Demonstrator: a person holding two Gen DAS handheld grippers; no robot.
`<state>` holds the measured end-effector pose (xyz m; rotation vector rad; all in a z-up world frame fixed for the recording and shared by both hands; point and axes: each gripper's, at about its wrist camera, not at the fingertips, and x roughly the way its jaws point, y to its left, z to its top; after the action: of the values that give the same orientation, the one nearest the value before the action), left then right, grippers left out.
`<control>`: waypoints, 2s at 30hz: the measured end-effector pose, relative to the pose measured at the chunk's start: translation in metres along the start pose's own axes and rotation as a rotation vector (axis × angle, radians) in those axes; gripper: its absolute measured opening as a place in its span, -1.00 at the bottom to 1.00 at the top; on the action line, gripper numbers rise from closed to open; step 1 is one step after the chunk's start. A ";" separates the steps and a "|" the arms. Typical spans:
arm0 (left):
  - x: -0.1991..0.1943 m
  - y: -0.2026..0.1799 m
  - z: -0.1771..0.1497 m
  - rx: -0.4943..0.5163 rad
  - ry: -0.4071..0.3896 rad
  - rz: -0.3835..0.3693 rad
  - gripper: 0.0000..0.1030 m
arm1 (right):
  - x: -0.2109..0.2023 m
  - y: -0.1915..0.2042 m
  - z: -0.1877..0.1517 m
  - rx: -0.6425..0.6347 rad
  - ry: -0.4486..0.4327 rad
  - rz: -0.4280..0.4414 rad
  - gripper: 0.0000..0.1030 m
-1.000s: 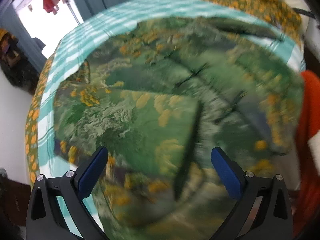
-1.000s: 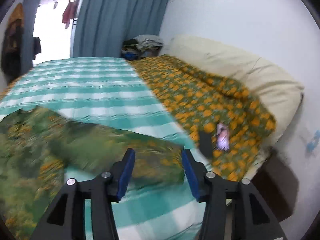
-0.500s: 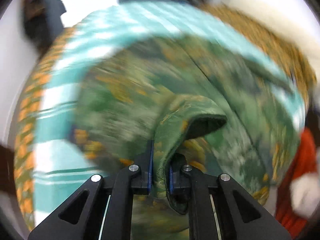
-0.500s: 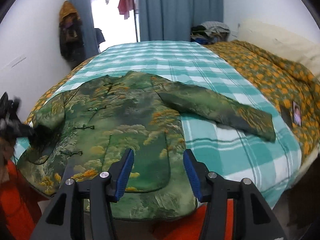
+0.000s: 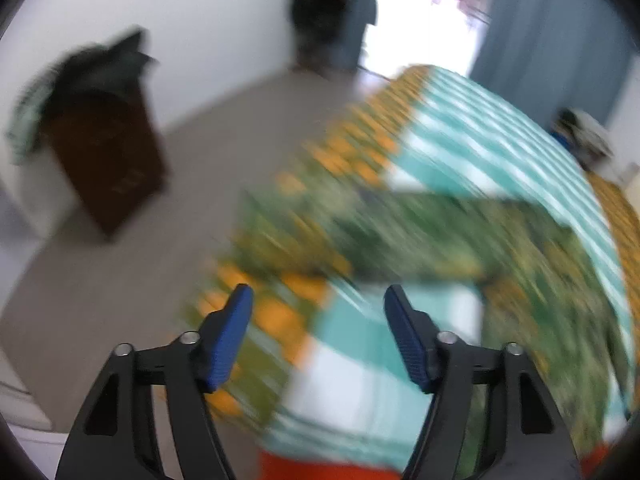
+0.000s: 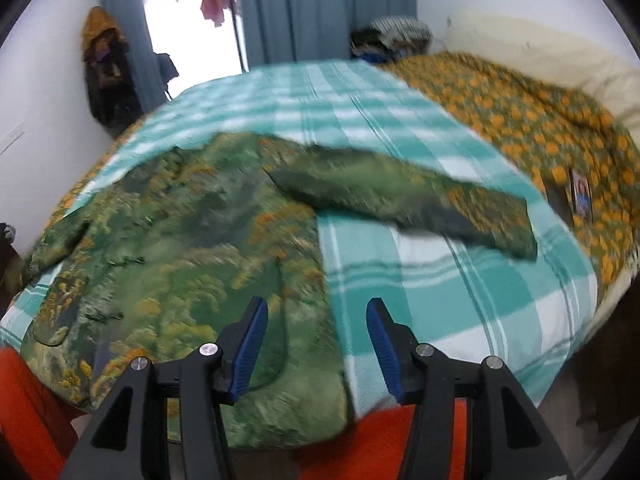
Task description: Fold large clothes
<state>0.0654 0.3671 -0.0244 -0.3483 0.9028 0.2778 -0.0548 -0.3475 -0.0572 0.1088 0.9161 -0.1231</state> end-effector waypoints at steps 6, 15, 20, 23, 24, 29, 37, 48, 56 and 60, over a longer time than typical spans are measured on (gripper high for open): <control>0.050 -0.104 -0.074 0.174 0.256 -0.313 0.64 | 0.056 -0.016 -0.012 0.042 0.216 0.111 0.07; 0.104 -0.162 -0.115 0.319 0.429 -0.310 -0.37 | 0.088 -0.005 -0.025 -0.018 0.299 0.218 -0.60; 0.094 -0.153 -0.109 0.307 0.416 -0.325 -0.53 | 0.070 0.012 -0.028 -0.083 0.249 0.185 -0.71; 0.098 -0.146 -0.113 0.304 0.409 -0.317 -0.52 | 0.062 0.021 -0.032 -0.124 0.249 0.171 -0.72; 0.104 -0.151 -0.113 0.301 0.409 -0.317 -0.51 | 0.061 0.024 -0.035 -0.150 0.249 0.155 -0.72; 0.100 -0.164 -0.107 0.325 0.334 -0.253 -0.01 | 0.073 0.011 -0.026 -0.097 0.243 0.110 -0.55; 0.028 -0.180 -0.076 0.328 0.040 -0.209 0.80 | 0.041 0.004 -0.011 -0.046 0.071 0.070 0.10; 0.058 -0.256 -0.067 0.347 -0.050 -0.238 0.92 | 0.038 0.009 -0.008 -0.006 0.010 0.090 0.16; 0.169 -0.279 -0.077 0.338 0.132 -0.090 0.93 | 0.037 -0.022 0.008 0.064 -0.057 0.067 0.16; 0.179 -0.281 -0.088 0.372 0.095 -0.068 0.99 | 0.039 -0.047 0.019 0.128 -0.084 0.054 0.16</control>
<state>0.2142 0.0918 -0.1690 -0.0470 1.0128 0.0276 -0.0240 -0.3994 -0.0788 0.2455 0.8210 -0.1350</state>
